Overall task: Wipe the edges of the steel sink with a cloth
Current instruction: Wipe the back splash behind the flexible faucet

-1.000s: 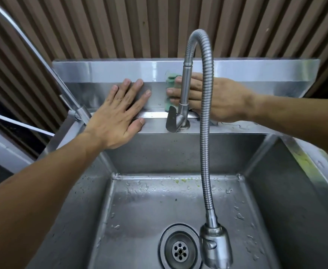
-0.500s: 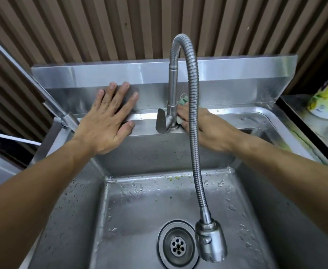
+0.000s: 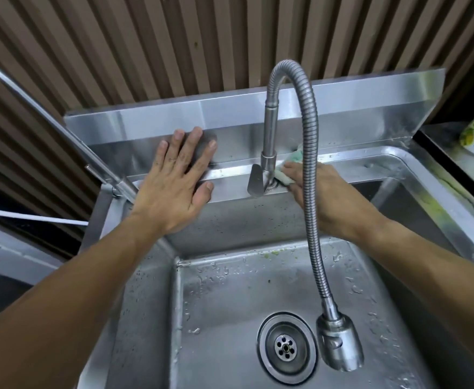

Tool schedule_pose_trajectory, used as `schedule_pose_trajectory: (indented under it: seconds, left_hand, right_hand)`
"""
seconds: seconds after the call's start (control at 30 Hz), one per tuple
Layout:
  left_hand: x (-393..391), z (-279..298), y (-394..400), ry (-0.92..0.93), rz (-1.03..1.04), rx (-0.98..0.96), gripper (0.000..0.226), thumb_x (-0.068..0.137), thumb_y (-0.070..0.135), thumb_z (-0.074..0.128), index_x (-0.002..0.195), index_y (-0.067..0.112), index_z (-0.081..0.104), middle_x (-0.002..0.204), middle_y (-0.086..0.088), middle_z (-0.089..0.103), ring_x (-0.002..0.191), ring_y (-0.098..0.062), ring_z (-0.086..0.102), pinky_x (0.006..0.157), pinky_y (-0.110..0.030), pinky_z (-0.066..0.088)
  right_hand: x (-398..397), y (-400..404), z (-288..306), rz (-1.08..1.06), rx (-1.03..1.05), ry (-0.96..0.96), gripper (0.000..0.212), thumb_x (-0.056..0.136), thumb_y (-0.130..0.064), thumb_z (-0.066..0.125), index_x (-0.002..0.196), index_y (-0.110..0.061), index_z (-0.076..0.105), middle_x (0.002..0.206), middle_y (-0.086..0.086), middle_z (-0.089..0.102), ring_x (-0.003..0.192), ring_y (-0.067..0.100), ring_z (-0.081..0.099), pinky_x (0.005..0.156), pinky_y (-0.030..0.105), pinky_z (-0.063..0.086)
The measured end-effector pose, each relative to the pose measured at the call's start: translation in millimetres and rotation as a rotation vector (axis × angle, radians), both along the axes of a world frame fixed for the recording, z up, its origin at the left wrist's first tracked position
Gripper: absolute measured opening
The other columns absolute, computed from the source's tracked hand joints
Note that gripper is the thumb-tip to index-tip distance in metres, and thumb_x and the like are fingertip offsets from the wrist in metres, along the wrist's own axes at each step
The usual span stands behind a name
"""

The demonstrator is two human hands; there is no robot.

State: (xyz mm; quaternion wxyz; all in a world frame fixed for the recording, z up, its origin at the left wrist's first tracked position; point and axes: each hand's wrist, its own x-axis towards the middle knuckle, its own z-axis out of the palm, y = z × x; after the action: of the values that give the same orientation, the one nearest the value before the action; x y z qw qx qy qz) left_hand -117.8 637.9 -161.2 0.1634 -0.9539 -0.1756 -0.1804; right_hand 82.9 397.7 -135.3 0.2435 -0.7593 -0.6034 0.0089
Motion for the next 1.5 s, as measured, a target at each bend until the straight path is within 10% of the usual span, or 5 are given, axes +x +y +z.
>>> schedule_pose_trajectory:
  seconds: [0.13,0.3,0.47,0.9,1.5]
  left_hand:
    - [-1.4,3.5,-2.8,0.000,0.018,-0.011,0.071,0.105,0.047,0.031,0.166,0.024,0.003,0.172,-0.008,-0.012,0.159,-0.029,-0.013,0.128,-0.046,-0.011]
    - [3.1,37.0,-11.2,-0.137,0.039,-0.035,0.079,0.102,0.027,0.045,0.166,0.017,-0.001,0.173,-0.014,-0.008,0.159,-0.036,-0.008,0.128,-0.050,-0.007]
    - [6.7,65.2,14.5,-0.126,0.030,-0.055,0.086,0.096,0.001,0.047,0.166,0.020,0.001,0.174,-0.006,-0.004,0.160,-0.030,-0.004,0.128,-0.047,-0.004]
    - [-4.2,59.6,32.9,-0.023,-0.016,0.060,0.101,0.091,-0.002,0.050,0.163,0.025,-0.014,0.173,-0.006,-0.013,0.159,-0.032,-0.011,0.125,-0.041,-0.014]
    - [-8.5,40.2,28.7,0.030,0.063,0.221,0.090,0.107,0.018,0.044,0.156,0.013,-0.032,0.167,-0.015,-0.029,0.157,-0.038,-0.015,0.129,-0.051,-0.006]
  right_hand:
    - [-13.8,-15.9,15.2,-0.366,0.142,0.355,0.031,0.106,-0.017,0.048,0.080,-0.028,0.064,0.060,-0.007,0.063,0.058,0.002,0.055,0.060,0.028,0.046]
    - [-94.0,-50.5,48.7,-0.869,0.720,0.918,0.027,0.102,-0.029,0.051,0.099,-0.030,0.078,0.091,0.005,0.077,0.075,0.012,0.062,0.068,0.024,0.050]
    - [-220.3,-26.4,43.0,-0.712,0.970,0.590,0.035,0.103,-0.019,0.048,0.128,-0.026,0.071,0.106,-0.008,0.077,0.080,0.016,0.069,0.069,0.035,0.058]
    - [-140.3,134.1,-40.8,-0.397,0.109,-0.164,0.053,0.098,-0.007,0.047,0.151,-0.005,0.047,0.164,0.010,0.038,0.148,0.039,0.038,0.122,0.050,0.030]
    - [-147.2,130.3,-34.8,-0.671,-0.014,-0.131,0.058,0.106,-0.023,0.029,0.161,-0.003,0.025,0.171,0.016,0.015,0.158,0.039,0.009,0.126,0.044,0.015]
